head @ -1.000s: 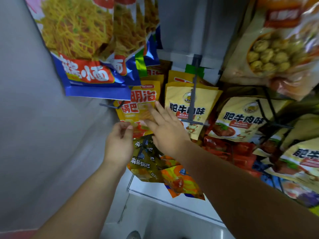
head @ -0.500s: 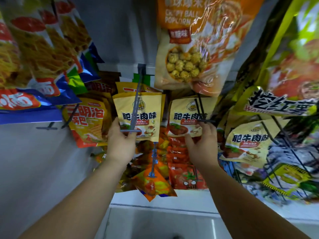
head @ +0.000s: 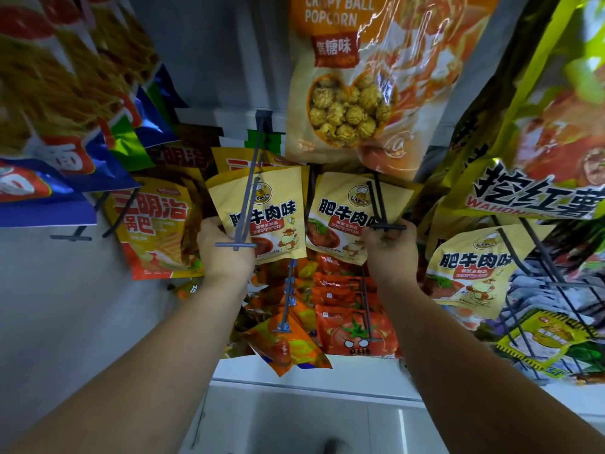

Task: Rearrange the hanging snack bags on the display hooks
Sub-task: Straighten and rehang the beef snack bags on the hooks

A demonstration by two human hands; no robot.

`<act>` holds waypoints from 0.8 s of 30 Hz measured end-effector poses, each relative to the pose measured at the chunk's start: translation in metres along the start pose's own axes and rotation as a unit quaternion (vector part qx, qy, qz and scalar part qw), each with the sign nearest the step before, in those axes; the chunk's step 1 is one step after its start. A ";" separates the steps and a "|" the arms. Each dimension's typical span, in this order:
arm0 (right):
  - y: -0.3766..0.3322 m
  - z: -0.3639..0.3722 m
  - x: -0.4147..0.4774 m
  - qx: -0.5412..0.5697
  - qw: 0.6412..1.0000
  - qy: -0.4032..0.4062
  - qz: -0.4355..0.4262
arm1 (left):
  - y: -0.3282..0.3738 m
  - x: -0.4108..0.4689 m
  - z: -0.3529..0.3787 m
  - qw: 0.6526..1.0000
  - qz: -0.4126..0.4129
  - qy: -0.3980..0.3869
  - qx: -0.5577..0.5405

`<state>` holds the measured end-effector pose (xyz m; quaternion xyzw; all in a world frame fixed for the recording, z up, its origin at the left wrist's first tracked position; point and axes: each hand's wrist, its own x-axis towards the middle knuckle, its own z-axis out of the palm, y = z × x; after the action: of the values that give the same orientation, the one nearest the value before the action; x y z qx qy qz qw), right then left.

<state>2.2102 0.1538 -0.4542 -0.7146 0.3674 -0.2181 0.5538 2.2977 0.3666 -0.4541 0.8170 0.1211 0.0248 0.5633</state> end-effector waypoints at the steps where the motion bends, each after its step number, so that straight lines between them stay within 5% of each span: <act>1: 0.001 0.001 0.000 0.005 1.000 0.006 0.007 | -0.001 0.000 0.000 1.000 -0.005 -0.003 -0.009; 6: 0.003 0.004 0.003 -0.028 1.000 0.010 -0.003 | -0.004 0.002 -0.008 0.997 -0.060 -0.036 -0.041; 16: -0.009 -0.005 -0.004 0.003 0.999 -0.031 0.010 | 0.023 -0.029 -0.024 0.989 0.052 -0.059 -0.123; 24: -0.018 -0.033 -0.032 -0.013 0.997 -0.069 -0.030 | 0.022 -0.061 -0.041 0.993 0.047 -0.026 -0.108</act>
<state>2.1712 0.1590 -0.4242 -0.7457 0.3092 -0.1798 0.5621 2.2347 0.3831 -0.4125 0.7566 0.0639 0.0429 0.6493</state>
